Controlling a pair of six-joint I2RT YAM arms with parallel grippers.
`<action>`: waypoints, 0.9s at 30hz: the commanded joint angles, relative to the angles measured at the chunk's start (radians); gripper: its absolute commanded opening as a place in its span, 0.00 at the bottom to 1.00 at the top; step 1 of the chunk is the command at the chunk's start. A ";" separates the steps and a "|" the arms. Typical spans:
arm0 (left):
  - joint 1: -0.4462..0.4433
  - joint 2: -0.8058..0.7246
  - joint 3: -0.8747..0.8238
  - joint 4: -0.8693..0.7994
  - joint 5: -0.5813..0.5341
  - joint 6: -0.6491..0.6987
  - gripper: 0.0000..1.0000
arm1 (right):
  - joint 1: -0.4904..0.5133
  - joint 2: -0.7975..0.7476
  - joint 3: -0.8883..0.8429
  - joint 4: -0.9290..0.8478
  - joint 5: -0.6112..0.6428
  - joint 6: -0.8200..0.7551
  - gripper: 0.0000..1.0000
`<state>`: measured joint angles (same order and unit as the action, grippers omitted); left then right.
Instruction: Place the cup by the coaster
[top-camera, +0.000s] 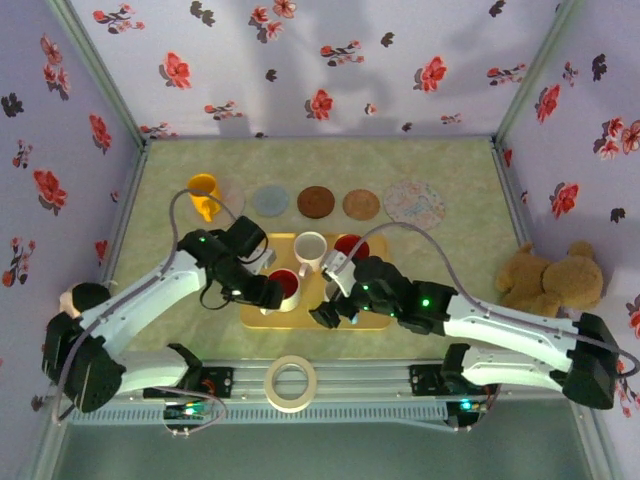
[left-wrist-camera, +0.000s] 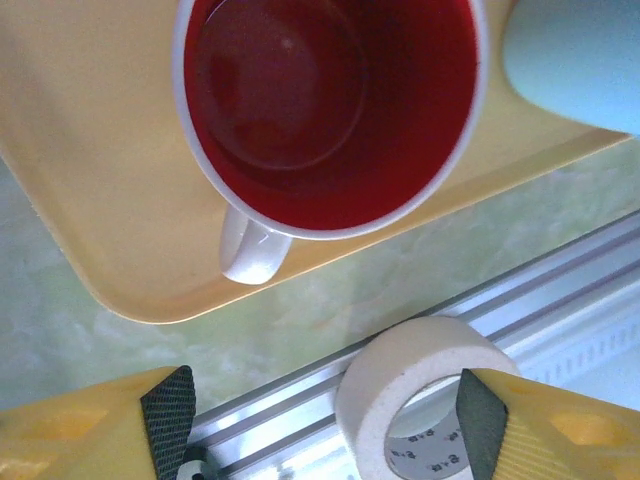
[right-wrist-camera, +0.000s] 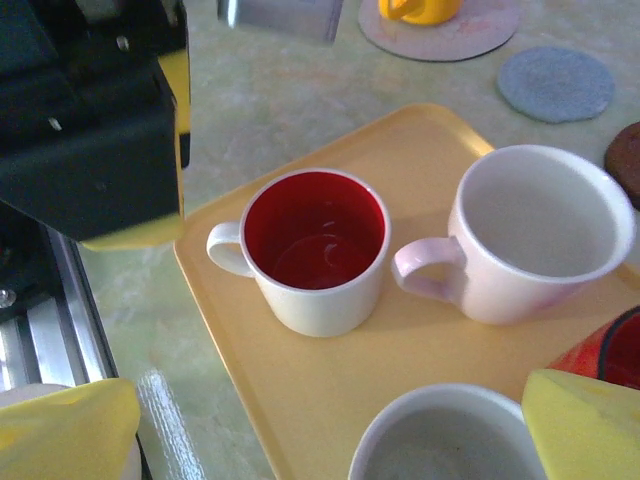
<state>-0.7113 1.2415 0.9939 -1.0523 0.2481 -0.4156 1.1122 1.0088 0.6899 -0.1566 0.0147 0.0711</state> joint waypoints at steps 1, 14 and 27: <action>-0.020 0.039 0.005 -0.015 -0.053 0.011 0.74 | -0.017 -0.053 -0.032 0.051 0.026 0.057 0.99; -0.058 0.165 -0.003 0.043 -0.051 0.024 0.74 | -0.096 -0.156 -0.098 0.071 -0.033 0.119 0.99; -0.085 0.251 -0.005 0.092 -0.015 0.055 0.64 | -0.124 -0.124 -0.092 0.097 -0.048 0.125 0.99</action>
<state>-0.7822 1.4738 0.9939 -0.9676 0.2142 -0.3851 0.9989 0.8791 0.6010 -0.1013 -0.0227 0.1699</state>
